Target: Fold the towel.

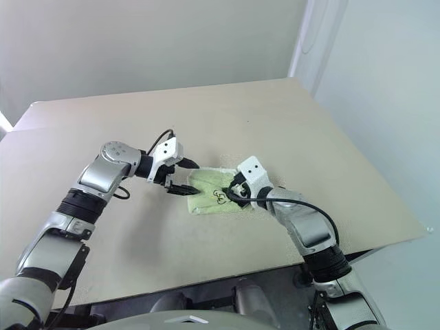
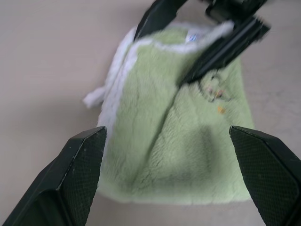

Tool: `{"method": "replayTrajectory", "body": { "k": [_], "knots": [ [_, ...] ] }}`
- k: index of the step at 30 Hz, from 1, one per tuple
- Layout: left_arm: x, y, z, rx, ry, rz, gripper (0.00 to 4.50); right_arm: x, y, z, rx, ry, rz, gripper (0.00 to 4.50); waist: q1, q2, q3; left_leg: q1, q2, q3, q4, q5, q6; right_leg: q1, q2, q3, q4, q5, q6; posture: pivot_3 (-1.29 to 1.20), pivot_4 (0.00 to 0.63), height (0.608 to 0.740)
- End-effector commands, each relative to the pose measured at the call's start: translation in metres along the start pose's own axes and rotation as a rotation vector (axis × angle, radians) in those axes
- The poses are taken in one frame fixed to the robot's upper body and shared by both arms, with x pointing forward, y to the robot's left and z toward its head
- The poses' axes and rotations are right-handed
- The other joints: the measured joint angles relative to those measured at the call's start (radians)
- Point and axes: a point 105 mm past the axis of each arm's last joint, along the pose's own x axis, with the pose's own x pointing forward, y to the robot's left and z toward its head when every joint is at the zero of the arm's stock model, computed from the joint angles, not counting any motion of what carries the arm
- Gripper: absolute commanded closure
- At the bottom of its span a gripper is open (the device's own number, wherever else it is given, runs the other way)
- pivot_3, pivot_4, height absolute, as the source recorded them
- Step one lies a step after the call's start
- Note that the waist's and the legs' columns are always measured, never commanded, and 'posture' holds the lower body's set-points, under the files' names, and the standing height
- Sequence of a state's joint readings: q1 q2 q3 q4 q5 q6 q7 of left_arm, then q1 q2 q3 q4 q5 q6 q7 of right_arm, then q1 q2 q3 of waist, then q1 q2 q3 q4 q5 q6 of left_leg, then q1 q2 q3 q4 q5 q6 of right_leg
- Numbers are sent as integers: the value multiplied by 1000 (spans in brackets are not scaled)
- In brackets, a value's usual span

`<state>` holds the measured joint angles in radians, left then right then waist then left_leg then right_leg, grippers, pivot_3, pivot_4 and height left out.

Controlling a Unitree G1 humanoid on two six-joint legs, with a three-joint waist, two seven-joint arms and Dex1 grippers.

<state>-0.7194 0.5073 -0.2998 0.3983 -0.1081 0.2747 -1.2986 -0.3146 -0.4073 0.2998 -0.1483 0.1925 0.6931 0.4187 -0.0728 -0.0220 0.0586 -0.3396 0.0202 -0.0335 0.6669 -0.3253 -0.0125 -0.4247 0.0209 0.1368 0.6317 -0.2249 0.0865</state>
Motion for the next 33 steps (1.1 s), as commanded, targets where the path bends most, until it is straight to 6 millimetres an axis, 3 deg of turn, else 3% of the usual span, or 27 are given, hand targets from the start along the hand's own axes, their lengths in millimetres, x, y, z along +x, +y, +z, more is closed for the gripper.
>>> {"method": "replayTrajectory", "body": {
  "k": [1, 6, 9, 12, 14, 19, 24, 29, 33],
  "knots": [
    [-2, 5, 6, 34, -15, 23, 122, -2, -5, -2, -16, 4, -31, 597, 1, 0, 0, 0, 0, 0, 0, 0, 0, 0, 0, 0, 0, 0, -1, 0, 0, 740],
    [3, 2, -1, 41, -1, -2, 122, -13, -20, 16, 13, -75, -70, 597, 3, 0, 0, 0, 0, 0, 0, 0, 0, 1, 0, 0, 0, 0, -1, 0, 0, 740],
    [0, 1, -5, 29, -24, -18, 122, -27, -26, 46, 88, -215, -52, 597, 2, 0, 0, 0, 0, 0, 0, 0, 0, 1, 0, 0, 0, 1, 1, 0, 0, 740],
    [-10, -1, -6, 32, -71, -37, 122, -47, -19, 69, 117, -328, 25, 597, 1, 0, 0, 0, 0, 0, 0, 0, 0, 1, 0, 0, 0, 1, 2, 0, 0, 740],
    [-18, -2, -5, 41, -108, -49, 122, -57, -12, 73, 90, -353, 73, 597, 0, 0, 0, 0, 0, 0, 0, 0, 0, 1, 0, 0, 0, 1, 2, 0, 0, 740],
    [-41, 0, -8, 37, -165, -20, 122, -70, 17, 66, -36, -303, 227, 597, 0, 0, 0, 0, 0, -1, 0, 0, 0, 1, 0, 0, 0, 0, 0, 0, 0, 740],
    [-58, -10, -18, 58, -139, -21, 122, -70, 39, 45, -167, -181, 353, 597, 1, 0, 0, 1, 0, 0, 0, 0, 0, 1, 0, 0, 0, -1, -1, 0, 0, 740],
    [-59, -15, -22, 56, -143, 2, 122, -55, 49, 31, -257, -117, 405, 597, 3, 0, 0, 0, 0, 0, 0, 0, 0, 1, 0, 0, 0, -1, -1, 0, 0, 740],
    [-50, -22, -22, 65, -146, -1, 122, -40, 45, 15, -384, -48, 385, 597, 3, -1, -1, 0, 0, 0, 1, 0, 0, 1, 0, 0, 0, -1, -1, 0, 0, 740]
  ]
}}
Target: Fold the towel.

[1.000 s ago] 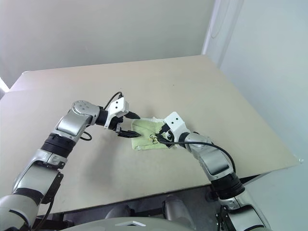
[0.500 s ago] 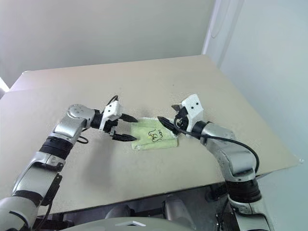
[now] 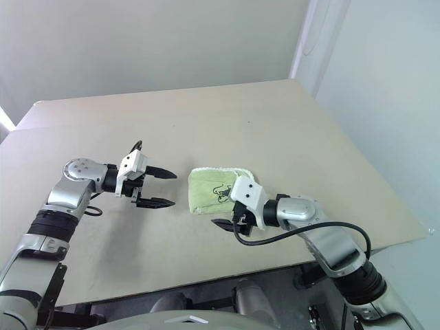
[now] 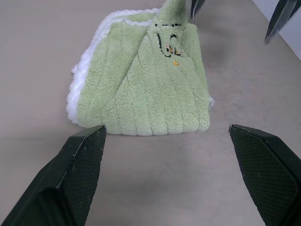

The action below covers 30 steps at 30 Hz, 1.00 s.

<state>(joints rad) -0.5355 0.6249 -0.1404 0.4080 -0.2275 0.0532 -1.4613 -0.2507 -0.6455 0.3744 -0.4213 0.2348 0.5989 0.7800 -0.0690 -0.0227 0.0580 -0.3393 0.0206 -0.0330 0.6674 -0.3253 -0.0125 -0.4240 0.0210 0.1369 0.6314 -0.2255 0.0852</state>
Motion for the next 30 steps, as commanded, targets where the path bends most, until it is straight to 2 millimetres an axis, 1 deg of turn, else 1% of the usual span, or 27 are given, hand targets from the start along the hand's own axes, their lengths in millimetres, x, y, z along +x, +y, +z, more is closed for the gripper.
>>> {"method": "replayTrajectory", "body": {
  "k": [1, 8, 12, 15, 21, 27, 30],
  "knots": [
    [3, -1, 12, 53, -25, 16, 122, 6, -10, -2, -110, 25, -35, 597, 0, 0, 0, 0, 0, 0, 0, 0, 0, 0, 0, 0, 0, 0, 0, 0, 0, 740],
    [10, -1, 19, 57, -31, 31, 122, 13, -22, -9, -155, 49, -102, 597, -1, -1, 0, 0, 0, 0, 0, 0, 0, 0, 0, 0, 0, 0, 0, 0, 0, 740],
    [13, 1, 23, 62, -31, 37, 122, 16, -22, -6, -161, 32, -114, 597, -1, 0, 0, 0, 0, 0, 0, 0, 0, 0, 0, 0, 0, 0, 0, 0, 0, 740],
    [14, 3, 26, 67, -32, 40, 122, 17, -19, -12, -188, 65, -99, 597, -1, -1, 0, 0, 0, 0, 0, 0, 0, 0, 0, 0, 0, 0, 0, 0, 0, 740],
    [15, 6, 31, 78, -36, 53, 122, 21, -21, -14, -282, 99, -122, 597, -2, -1, 0, 0, 0, 0, 0, 0, 0, 0, 0, 0, 0, 0, 0, 0, 0, 740],
    [16, 8, 34, 90, -34, 64, 122, 22, -32, -14, -425, 133, -195, 597, -2, -1, 0, 0, 0, 0, 0, 0, 0, 0, 0, 0, 0, 0, 0, 0, 0, 740],
    [16, 8, 34, 90, -35, 66, 122, 23, -33, -12, -444, 128, -202, 597, -1, -1, 0, 0, 0, 0, 0, 0, 0, 0, 0, 0, 0, 0, 0, 0, 0, 740]
  ]
}}
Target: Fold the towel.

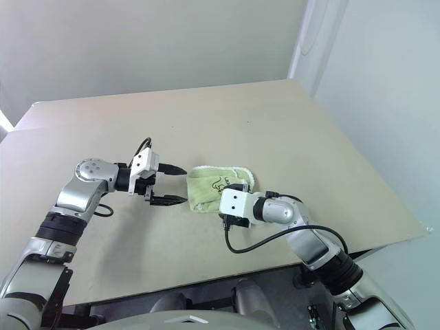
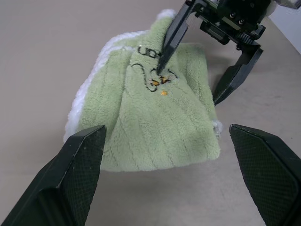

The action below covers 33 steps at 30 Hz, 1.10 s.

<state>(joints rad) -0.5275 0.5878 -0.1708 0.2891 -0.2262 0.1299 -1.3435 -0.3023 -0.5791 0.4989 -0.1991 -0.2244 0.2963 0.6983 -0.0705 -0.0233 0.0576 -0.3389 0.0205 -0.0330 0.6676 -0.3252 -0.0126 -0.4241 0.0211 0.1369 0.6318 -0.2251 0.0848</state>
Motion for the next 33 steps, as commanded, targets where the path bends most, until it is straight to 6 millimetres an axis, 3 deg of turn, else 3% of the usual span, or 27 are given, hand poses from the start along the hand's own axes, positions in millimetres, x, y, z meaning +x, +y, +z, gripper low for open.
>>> {"method": "replayTrajectory", "body": {
  "k": [1, 10, 13, 22, 33],
  "knots": [
    [-3, 6, 18, 66, -15, 18, 122, -1, -10, 9, -53, -23, -41, 597, 0, 0, 0, 0, 0, 0, 0, 0, 0, 0, 0, 0, 0, 0, 0, 0, 0, 740],
    [-3, 7, 20, 67, -12, 21, 122, -1, 3, 4, -99, -2, 11, 597, 0, 0, 0, 0, 0, 0, 0, 0, 0, 0, 0, 0, 0, 0, 0, 0, 0, 740],
    [-2, 7, 20, 72, -9, 23, 0, -4, 4, 6, -101, -8, 19, 1209, 0, 0, 0, 0, 0, 0, 0, 0, 0, 1, 0, 0, 0, 0, 0, 0, 0, 740],
    [0, 9, 20, 78, -3, 28, 0, -8, 11, -1, -121, 25, 52, 4460, 0, 0, 0, 1, 0, 0, 0, 0, 0, 1, 0, 0, 0, 0, 0, 0, 0, 740],
    [4, 10, 19, 80, 2, 31, 0, -2, 3, 2, -135, 20, -8, 4460, 0, 0, 0, 1, 0, 0, 0, 0, 0, 1, 0, 0, 0, 0, 0, 0, 0, 740]
  ]
}}
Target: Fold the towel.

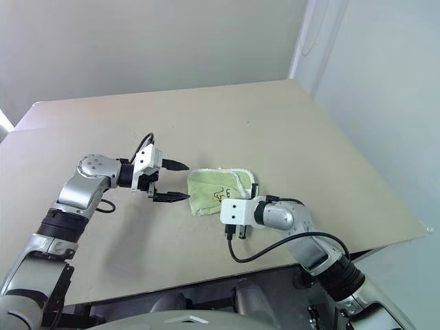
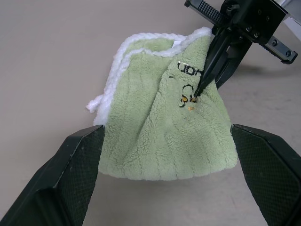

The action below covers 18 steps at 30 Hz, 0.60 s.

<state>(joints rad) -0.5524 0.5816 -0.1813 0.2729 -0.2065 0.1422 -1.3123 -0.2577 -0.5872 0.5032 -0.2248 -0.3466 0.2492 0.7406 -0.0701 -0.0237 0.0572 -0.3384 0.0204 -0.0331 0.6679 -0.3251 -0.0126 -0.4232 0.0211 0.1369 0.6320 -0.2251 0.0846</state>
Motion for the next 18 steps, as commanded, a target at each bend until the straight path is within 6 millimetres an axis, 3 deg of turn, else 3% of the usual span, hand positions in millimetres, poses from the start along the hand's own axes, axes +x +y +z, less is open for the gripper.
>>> {"method": "replayTrajectory", "body": {
  "k": [1, 6, 11, 18],
  "knots": [
    [1, 5, 11, 49, -12, 9, 0, 1, -12, 8, -28, -26, -52, 4460, 0, 0, 0, 0, 0, 0, 0, 0, 0, 0, 0, 0, 0, 0, 0, 0, 0, 740],
    [3, 5, 11, 44, -12, 7, 0, -5, -32, 21, 81, -98, -133, 4460, -1, 0, 0, 0, 0, 0, 0, 0, 0, 0, 0, 0, 0, 0, 0, 0, 0, 740],
    [1, 7, 11, 36, -8, 9, 0, -24, -61, 32, 289, -209, -227, 4460, 0, 0, 0, 0, 0, 0, 0, 0, 0, 0, 0, 0, 0, 0, 0, 0, 0, 740],
    [1, 10, 12, 24, -10, 17, 0, -44, -77, 33, 471, -278, -275, 4460, 0, 0, 0, 0, 0, 0, 0, 0, 0, 0, 0, 0, 0, 1, 2, 0, 0, 740]
  ]
}}
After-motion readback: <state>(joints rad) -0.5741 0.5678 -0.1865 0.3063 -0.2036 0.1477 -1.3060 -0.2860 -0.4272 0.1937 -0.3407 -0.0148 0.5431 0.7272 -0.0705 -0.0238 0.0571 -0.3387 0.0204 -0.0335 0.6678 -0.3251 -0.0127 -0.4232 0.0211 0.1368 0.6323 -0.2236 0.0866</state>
